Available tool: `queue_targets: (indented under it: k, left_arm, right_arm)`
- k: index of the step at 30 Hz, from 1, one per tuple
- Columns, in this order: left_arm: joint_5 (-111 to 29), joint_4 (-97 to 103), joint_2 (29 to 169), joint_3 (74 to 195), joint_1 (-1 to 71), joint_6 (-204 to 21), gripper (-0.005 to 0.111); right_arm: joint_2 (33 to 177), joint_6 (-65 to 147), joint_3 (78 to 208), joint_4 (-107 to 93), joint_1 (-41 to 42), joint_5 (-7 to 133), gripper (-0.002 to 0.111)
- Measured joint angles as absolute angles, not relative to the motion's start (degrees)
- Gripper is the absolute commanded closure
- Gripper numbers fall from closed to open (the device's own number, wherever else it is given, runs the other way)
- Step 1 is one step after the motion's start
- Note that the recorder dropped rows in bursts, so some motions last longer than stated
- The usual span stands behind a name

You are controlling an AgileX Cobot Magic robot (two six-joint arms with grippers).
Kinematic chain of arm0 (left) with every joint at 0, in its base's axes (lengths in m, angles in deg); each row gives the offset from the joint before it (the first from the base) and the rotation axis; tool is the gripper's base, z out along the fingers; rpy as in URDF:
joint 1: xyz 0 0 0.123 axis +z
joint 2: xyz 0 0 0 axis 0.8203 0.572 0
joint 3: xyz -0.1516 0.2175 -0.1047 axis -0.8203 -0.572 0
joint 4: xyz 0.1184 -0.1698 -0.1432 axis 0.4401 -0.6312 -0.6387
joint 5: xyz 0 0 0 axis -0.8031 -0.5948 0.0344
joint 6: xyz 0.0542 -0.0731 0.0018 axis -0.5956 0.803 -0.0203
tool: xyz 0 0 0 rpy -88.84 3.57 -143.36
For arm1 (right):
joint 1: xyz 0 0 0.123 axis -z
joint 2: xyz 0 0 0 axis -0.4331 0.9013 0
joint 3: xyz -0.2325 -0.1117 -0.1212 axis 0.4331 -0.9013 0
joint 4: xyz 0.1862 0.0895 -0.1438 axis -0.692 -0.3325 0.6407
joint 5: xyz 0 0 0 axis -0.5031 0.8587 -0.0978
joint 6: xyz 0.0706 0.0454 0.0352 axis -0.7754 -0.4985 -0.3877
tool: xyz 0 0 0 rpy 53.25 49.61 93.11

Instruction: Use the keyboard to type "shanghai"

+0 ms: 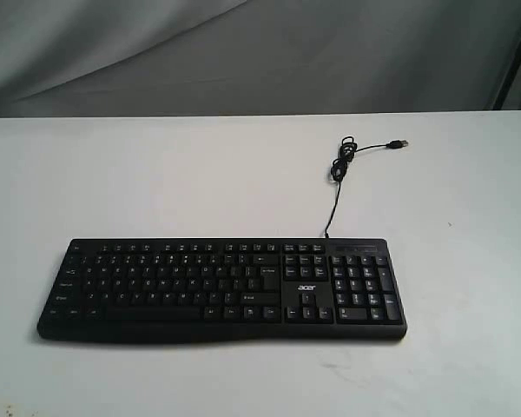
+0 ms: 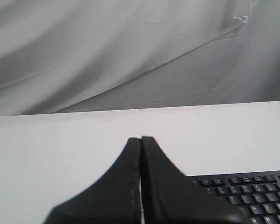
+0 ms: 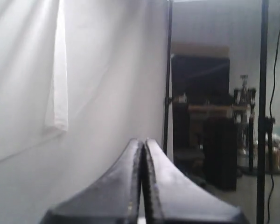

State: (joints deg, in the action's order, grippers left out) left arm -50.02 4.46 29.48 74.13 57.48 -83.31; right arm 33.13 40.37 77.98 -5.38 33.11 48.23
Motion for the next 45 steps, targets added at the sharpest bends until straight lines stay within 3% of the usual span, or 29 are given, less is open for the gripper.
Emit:
queue_targets:
  k: [5,12,18,21,25,30,35,39,45]
  left_arm:
    - [-50.0,4.5,29.5,74.1,57.5,-83.3,0.107]
    - [-50.0,4.5,29.5,74.1,57.5,-83.3,0.107]
    - [-50.0,4.5,29.5,74.1,57.5,-83.3,0.107]
    - [-50.0,4.5,29.5,74.1,57.5,-83.3,0.107]
    - [-50.0,4.5,29.5,74.1,57.5,-83.3,0.107]
    - [-50.0,4.5,29.5,74.1,57.5,-83.3,0.107]
    - [-50.0,4.5,29.5,74.1,57.5,-83.3,0.107]
    - [-50.0,4.5,29.5,74.1,57.5,-83.3,0.107]
    - [-50.0,4.5,29.5,74.1,57.5,-83.3,0.107]
  right_arm:
    - [33.0,37.8,78.0,-5.4,33.1,34.3,0.108]
    - [33.0,13.5,78.0,-5.4,33.1,23.2,0.108]
    - [33.0,11.7,79.2,-5.1,33.1,21.8,0.108]
    - [36.3,3.6,83.6,7.0,33.1,26.6,0.108]
    - [56.3,-18.7,95.5,41.5,33.1,28.2,0.108]
    - [78.3,-24.0,106.8,54.5,33.1,22.8,0.108]
    - [96.7,-14.7,119.6,56.7,33.1,16.8,0.108]
    - [103.4,-2.8,129.9,58.1,33.1,23.3,0.108]
    - [107.5,6.0,142.5,58.8,33.1,50.5,0.108]
